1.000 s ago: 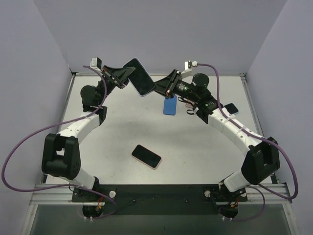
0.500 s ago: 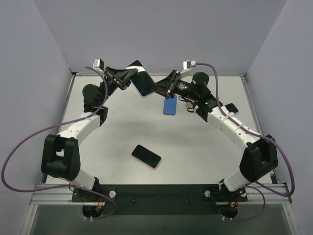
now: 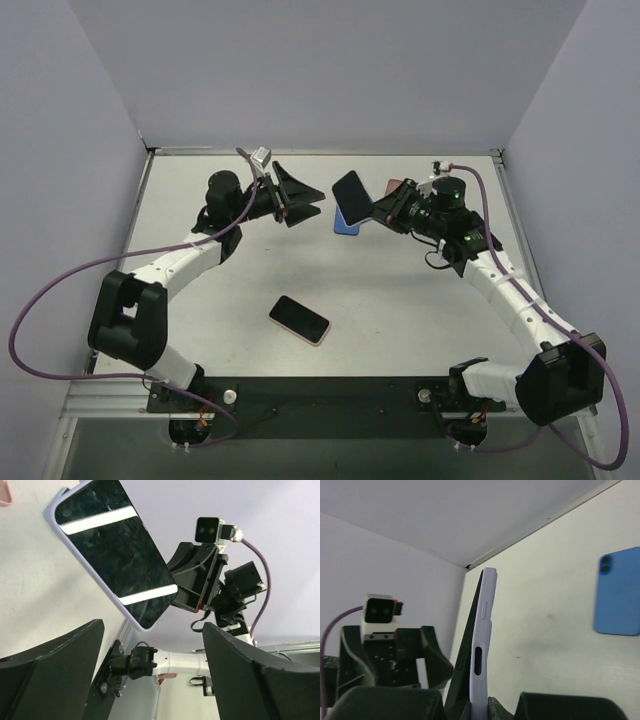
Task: Take the phone out of the phone case
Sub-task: Remove the phone case from the phone.
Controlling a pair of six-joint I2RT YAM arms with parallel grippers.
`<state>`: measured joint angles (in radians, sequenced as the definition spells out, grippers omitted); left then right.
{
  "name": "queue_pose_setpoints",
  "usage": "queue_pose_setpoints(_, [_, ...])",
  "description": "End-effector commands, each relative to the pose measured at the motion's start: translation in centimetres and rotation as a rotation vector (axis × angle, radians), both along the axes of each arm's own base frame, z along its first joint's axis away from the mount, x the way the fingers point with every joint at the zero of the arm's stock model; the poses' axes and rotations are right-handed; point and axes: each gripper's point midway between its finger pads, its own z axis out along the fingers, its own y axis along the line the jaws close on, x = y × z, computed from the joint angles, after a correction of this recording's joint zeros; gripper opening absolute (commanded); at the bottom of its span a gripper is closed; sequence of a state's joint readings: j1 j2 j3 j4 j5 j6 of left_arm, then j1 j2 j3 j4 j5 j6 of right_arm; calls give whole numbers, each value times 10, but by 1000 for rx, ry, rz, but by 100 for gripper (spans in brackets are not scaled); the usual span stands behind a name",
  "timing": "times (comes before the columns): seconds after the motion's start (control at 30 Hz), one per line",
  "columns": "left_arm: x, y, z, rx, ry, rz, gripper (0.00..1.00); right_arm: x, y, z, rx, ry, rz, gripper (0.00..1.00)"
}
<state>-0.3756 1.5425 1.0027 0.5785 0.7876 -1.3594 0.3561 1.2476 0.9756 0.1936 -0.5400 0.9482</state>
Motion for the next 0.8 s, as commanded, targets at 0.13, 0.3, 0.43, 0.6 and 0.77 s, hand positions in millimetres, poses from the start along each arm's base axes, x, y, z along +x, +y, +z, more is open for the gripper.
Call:
queue_pose_setpoints(0.13, [0, -1, -71, 108, 74, -33, 93, -16, -67, -38, -482, -12, -107, 0])
queue_pose_setpoints(0.3, [-4, -11, -112, 224, 149, -32, 94, -30, -81, -69, -785, 30, -83, 0])
queue_pose_setpoints(0.43, [-7, -21, -139, 304, 200, -23, 95, -36, -85, -88, -1016, 43, -70, 0])
queue_pose_setpoints(0.6, [-12, -33, -153, 330, 220, -24, 95, -34, -74, -111, -1181, 47, -36, 0])
queue_pose_setpoints(0.77, [-12, -32, -160, 313, 232, 3, 95, -32, -54, -134, -1233, 67, 32, 0])
